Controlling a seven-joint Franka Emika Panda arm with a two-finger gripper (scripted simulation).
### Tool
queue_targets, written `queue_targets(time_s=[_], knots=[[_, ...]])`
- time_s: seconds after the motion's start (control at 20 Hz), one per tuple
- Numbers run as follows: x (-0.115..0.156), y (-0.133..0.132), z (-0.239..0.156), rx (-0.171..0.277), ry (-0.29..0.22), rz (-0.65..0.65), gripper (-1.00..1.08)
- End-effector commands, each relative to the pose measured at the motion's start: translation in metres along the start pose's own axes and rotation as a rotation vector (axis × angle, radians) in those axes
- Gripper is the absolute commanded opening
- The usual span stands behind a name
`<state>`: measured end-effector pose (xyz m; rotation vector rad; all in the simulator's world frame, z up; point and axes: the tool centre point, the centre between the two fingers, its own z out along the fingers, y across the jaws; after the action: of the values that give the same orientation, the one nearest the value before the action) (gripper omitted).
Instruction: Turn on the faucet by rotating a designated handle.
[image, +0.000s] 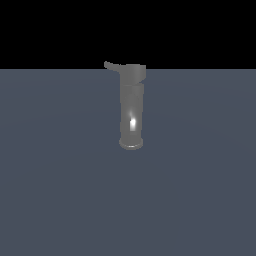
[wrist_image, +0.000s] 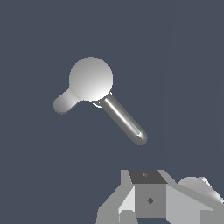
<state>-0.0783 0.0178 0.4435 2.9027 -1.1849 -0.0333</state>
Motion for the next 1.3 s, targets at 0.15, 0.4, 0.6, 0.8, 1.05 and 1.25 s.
queue_targets(time_s=[0.15,0.4,0.6,0.8,1.05,1.25], knots=[[0.019,-0.024,0.015,-0.001,0.007,0.129,-1.00],[0.034,-0.046,0.031,-0.001,0.011,0.246,-1.00],[0.047,-0.063,0.045,0.001,0.014,0.338,-1.00],[0.058,-0.079,0.061,0.003,0.016,0.431,-1.00],[0.072,-0.100,0.082,0.007,0.017,0.547,-1.00],[0.082,-0.115,0.100,0.011,0.016,0.638,-1.00]])
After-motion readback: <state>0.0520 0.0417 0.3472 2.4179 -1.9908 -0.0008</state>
